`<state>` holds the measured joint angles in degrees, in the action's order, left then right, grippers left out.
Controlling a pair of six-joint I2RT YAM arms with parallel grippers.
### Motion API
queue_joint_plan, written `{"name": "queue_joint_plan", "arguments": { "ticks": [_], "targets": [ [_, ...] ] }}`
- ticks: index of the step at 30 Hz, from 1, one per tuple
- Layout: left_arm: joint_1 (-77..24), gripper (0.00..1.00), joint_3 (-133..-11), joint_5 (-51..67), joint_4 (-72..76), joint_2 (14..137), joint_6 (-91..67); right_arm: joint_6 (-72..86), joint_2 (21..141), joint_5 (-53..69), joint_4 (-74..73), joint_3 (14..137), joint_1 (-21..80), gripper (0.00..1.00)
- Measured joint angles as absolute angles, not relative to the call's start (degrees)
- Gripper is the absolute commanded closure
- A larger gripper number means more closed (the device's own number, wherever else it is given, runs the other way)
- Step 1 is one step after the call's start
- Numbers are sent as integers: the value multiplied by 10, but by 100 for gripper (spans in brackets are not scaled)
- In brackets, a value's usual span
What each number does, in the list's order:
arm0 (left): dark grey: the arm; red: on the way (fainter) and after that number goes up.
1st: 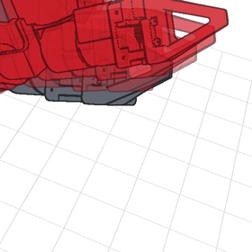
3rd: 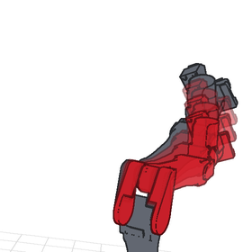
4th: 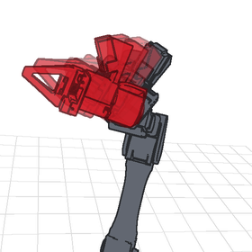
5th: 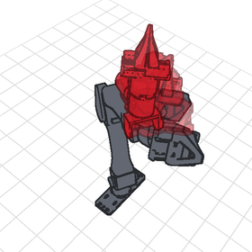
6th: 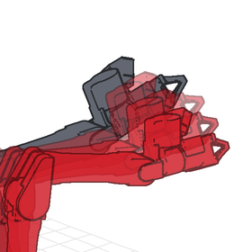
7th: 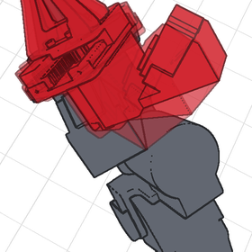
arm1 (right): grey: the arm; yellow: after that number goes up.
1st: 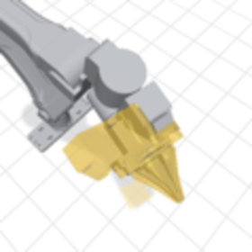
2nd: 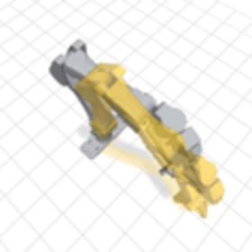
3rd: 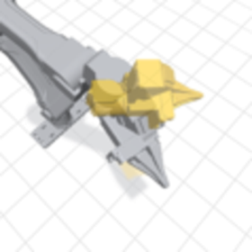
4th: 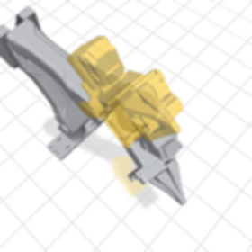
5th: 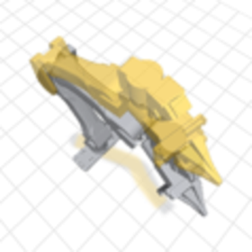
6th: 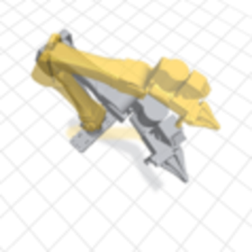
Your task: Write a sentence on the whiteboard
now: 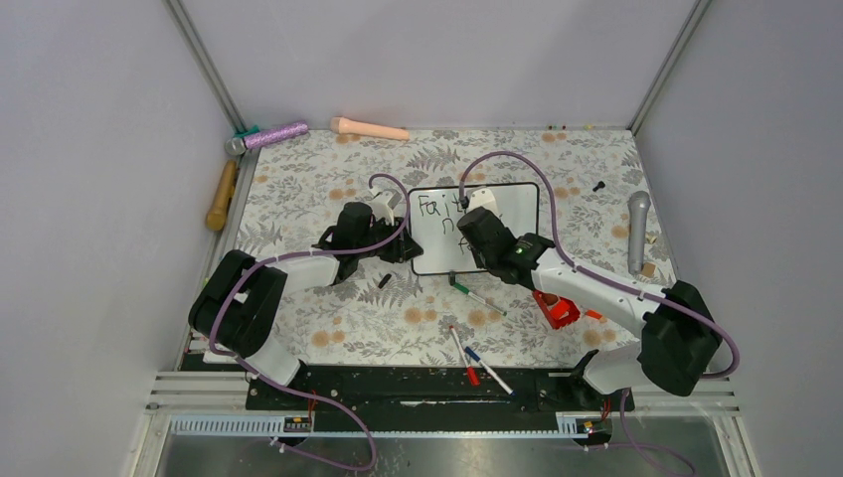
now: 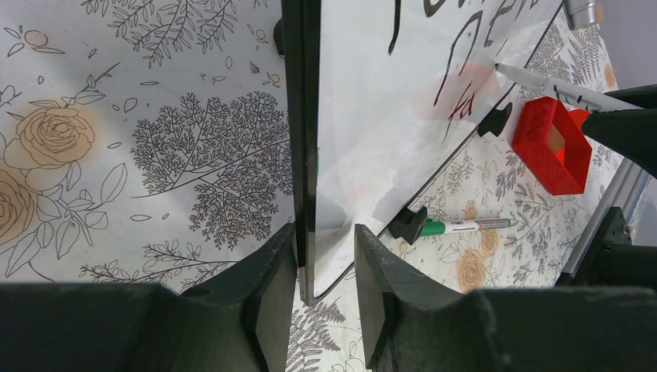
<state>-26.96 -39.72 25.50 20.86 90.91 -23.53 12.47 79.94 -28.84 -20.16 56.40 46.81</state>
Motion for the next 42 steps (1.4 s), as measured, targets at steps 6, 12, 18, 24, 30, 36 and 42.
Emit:
{"name": "queue_joint_plan", "arguments": {
  "ticks": [6,12,18,24,30,36,42],
  "targets": [
    [-270,67,-397,255,206,909,-236,125,805,-289,-200,564,468,100],
    [-270,67,-397,255,206,909,-235,125,807,-289,-199,564,468,100],
    [-270,67,-397,255,206,909,-236,129,807,-288,-199,564,468,100],
    [-270,67,-397,255,206,909,-235,138,802,-275,-199,547,468,100],
    [-270,67,-397,255,206,909,-235,147,802,-267,-203,537,468,100],
    [-270,67,-397,255,206,909,-235,148,797,-264,-204,537,468,100],
    [-270,67,-397,255,206,909,-235,143,776,-267,-205,538,468,100]
  ]
}}
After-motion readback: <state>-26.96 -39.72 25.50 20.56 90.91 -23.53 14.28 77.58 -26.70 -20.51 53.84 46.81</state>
